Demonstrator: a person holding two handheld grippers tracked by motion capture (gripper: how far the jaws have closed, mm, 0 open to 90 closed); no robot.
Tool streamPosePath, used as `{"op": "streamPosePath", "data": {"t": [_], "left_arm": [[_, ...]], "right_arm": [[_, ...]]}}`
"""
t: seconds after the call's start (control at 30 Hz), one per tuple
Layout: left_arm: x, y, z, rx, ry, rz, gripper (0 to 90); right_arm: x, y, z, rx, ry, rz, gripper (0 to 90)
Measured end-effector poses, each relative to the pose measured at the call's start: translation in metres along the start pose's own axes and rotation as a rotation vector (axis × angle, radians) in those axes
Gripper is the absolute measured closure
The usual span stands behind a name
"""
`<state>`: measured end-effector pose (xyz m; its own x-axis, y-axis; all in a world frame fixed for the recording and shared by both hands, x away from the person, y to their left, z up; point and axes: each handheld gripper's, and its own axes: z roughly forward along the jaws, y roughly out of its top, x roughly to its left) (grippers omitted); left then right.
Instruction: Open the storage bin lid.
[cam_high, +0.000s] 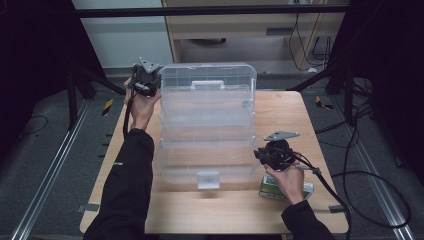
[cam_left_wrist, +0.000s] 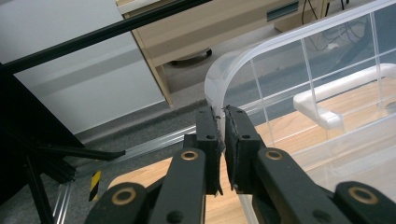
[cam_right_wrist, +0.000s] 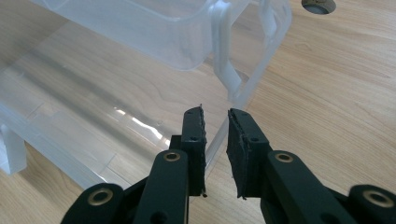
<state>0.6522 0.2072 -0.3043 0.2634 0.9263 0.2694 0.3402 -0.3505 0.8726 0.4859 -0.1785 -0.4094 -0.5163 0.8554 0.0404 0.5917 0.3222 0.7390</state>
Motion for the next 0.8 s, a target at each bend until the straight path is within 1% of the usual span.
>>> {"op": "streamPosePath", "data": {"t": [0.33, 0.8], "left_arm": [[0.0, 0.001, 0.006, 0.012, -0.002, -0.004, 84.6], [0.002, 0.001, 0.013, 0.02, -0.011, -0.024, 84.7]], "right_arm": [[0.0, 0.0, 0.0, -0.002, -0.002, -0.003, 76.9], [0.001, 0.0, 0.0, -0.004, -0.003, -0.004, 76.8]]}}
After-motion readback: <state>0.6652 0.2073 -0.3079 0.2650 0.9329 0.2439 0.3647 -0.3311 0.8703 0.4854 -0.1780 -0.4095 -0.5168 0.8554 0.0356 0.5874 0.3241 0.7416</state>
